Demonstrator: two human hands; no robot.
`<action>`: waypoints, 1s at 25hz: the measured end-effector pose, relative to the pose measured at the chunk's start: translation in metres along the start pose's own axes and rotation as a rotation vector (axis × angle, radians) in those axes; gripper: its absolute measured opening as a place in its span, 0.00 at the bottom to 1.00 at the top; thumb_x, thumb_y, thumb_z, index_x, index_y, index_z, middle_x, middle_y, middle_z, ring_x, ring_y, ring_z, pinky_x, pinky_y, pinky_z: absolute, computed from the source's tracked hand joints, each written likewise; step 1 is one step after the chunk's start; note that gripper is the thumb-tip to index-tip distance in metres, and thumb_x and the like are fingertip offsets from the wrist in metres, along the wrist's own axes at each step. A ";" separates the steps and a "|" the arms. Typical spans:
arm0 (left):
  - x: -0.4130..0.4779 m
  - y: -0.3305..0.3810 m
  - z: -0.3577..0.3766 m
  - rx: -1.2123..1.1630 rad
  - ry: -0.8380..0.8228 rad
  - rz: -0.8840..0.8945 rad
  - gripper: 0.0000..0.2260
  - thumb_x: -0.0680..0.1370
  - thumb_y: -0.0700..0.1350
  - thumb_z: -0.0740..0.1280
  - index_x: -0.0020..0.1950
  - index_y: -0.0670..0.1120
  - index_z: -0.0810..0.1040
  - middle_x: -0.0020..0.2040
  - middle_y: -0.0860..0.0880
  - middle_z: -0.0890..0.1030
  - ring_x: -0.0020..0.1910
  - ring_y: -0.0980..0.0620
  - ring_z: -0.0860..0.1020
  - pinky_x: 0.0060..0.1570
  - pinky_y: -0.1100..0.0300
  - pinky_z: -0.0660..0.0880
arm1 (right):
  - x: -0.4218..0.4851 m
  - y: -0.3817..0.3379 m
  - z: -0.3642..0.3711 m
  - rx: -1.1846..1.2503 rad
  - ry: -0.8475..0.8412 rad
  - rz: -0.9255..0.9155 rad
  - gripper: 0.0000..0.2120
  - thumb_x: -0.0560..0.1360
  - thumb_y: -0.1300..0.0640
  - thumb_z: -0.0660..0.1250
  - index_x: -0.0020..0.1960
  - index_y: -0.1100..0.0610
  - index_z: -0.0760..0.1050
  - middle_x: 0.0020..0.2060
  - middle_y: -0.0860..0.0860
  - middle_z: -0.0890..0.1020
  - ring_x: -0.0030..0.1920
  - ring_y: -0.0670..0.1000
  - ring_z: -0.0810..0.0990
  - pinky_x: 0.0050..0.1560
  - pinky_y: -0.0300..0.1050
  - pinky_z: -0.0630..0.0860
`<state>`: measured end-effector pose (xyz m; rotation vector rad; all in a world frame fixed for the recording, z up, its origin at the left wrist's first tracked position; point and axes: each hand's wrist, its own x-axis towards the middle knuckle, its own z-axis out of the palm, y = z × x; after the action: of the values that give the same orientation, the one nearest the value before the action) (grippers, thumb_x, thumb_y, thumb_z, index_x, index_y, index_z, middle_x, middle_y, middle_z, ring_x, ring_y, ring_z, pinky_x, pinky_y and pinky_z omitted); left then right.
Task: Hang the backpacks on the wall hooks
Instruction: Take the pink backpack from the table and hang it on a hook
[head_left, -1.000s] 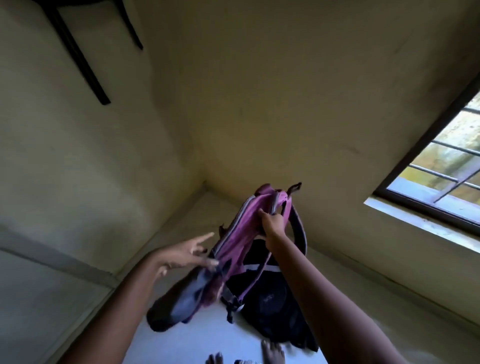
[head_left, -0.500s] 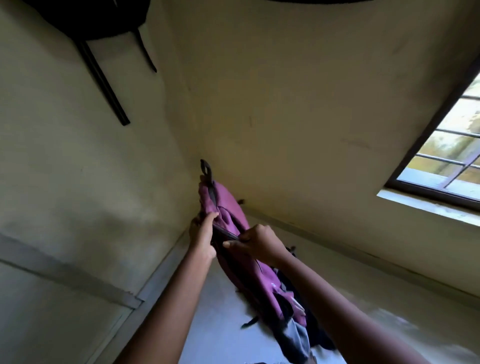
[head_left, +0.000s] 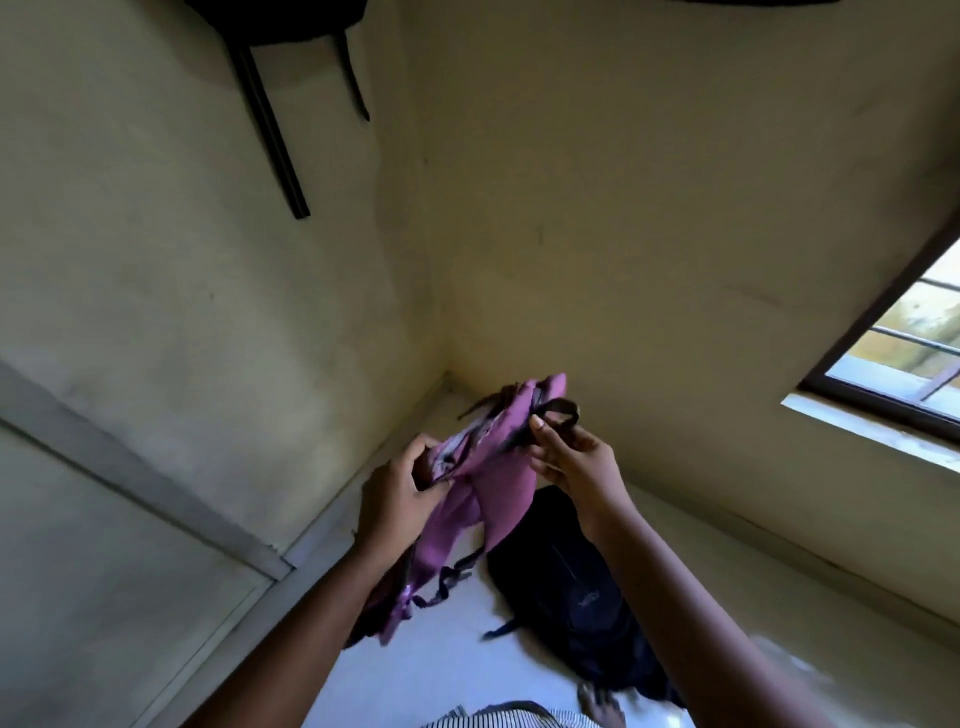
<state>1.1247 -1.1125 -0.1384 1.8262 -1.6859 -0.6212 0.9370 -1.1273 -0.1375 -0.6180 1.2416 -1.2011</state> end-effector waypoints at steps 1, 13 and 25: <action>-0.004 0.001 -0.001 0.057 0.031 -0.005 0.13 0.70 0.45 0.72 0.52 0.46 0.76 0.35 0.50 0.77 0.40 0.40 0.79 0.34 0.60 0.63 | 0.004 0.006 0.002 0.002 0.067 0.007 0.01 0.72 0.61 0.70 0.42 0.57 0.79 0.33 0.54 0.78 0.26 0.42 0.76 0.31 0.31 0.76; 0.032 0.006 -0.020 -0.232 -0.364 0.110 0.22 0.78 0.33 0.54 0.71 0.48 0.66 0.71 0.50 0.69 0.71 0.54 0.66 0.68 0.65 0.63 | 0.010 0.005 0.046 -0.907 -0.314 -0.364 0.14 0.72 0.54 0.70 0.41 0.66 0.81 0.36 0.62 0.85 0.29 0.34 0.80 0.33 0.33 0.73; 0.229 0.062 -0.047 -0.088 -0.493 0.407 0.09 0.71 0.37 0.71 0.49 0.36 0.83 0.46 0.42 0.84 0.31 0.74 0.74 0.50 0.65 0.73 | 0.103 -0.092 0.068 -0.493 -0.307 -0.373 0.07 0.76 0.62 0.64 0.45 0.54 0.81 0.25 0.42 0.82 0.30 0.38 0.81 0.39 0.34 0.80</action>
<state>1.1341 -1.3381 -0.0518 1.2706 -2.2256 -0.9977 0.9563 -1.2665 -0.0761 -1.3946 1.1912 -1.0436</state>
